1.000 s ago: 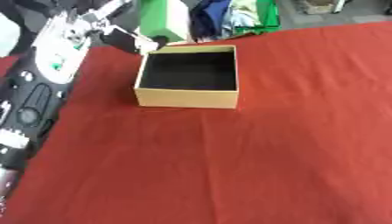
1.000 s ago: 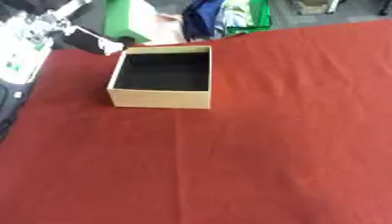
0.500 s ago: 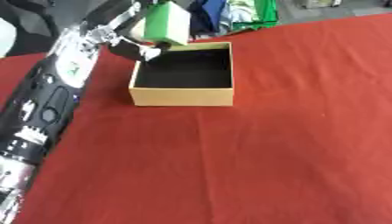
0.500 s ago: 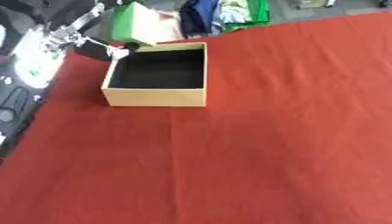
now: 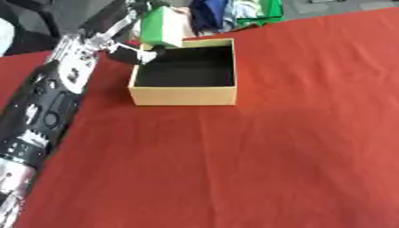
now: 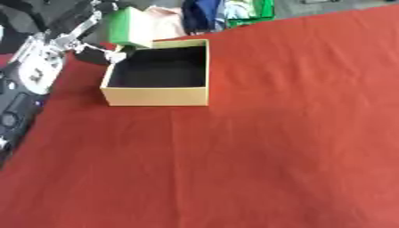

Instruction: Pick up objects on the table and place them in the box.

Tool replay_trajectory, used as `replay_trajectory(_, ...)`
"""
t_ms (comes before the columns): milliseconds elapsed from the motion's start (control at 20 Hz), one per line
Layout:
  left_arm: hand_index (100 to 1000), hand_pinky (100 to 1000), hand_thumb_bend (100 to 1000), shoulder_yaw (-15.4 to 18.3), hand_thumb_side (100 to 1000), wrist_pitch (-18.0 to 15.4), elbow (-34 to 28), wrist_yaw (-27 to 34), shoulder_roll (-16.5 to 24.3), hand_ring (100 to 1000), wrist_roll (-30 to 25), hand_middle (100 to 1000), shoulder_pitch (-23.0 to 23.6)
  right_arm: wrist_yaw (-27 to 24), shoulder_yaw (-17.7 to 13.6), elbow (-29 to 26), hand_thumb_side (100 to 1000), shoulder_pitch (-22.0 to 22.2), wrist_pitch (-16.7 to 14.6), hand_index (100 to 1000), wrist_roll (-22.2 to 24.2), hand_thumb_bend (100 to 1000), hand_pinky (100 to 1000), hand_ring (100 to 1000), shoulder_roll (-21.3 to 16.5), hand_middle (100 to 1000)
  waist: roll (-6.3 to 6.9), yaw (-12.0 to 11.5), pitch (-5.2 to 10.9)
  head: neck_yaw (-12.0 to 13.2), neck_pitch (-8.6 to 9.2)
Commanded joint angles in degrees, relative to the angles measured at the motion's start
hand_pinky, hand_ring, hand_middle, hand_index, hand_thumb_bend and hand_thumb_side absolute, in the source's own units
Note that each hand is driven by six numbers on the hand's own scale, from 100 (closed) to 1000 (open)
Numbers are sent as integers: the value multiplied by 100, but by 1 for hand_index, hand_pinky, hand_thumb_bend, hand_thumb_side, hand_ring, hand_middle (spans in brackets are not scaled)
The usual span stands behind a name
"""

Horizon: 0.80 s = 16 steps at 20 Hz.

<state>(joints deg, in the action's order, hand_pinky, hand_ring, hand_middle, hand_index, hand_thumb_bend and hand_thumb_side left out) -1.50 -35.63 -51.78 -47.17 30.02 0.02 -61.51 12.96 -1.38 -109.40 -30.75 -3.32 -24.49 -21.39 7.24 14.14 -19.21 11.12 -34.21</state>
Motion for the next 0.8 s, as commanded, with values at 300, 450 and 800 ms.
replay_trajectory(300, 965, 793, 455, 133, 128, 238, 234, -509, 89, 838, 622, 818, -158, -86, 11, -121, 438, -89, -1, 807, 26, 100, 647, 631, -56, 651, 47, 64, 5, 102, 48)
replay_trajectory(450, 968, 806, 450, 198, 127, 301, 395, -738, 111, 850, 912, 831, -185, -103, 37, -130, 438, -136, -5, 807, 52, 100, 647, 632, -9, 651, 45, 158, -17, 171, 112)
replay_trajectory(800, 1000, 829, 497, 236, 232, 194, 429, -852, 137, 873, 1286, 873, -187, -156, 42, -122, 442, -109, 7, 808, 51, 100, 644, 631, -24, 651, 81, 159, -47, 180, 160)
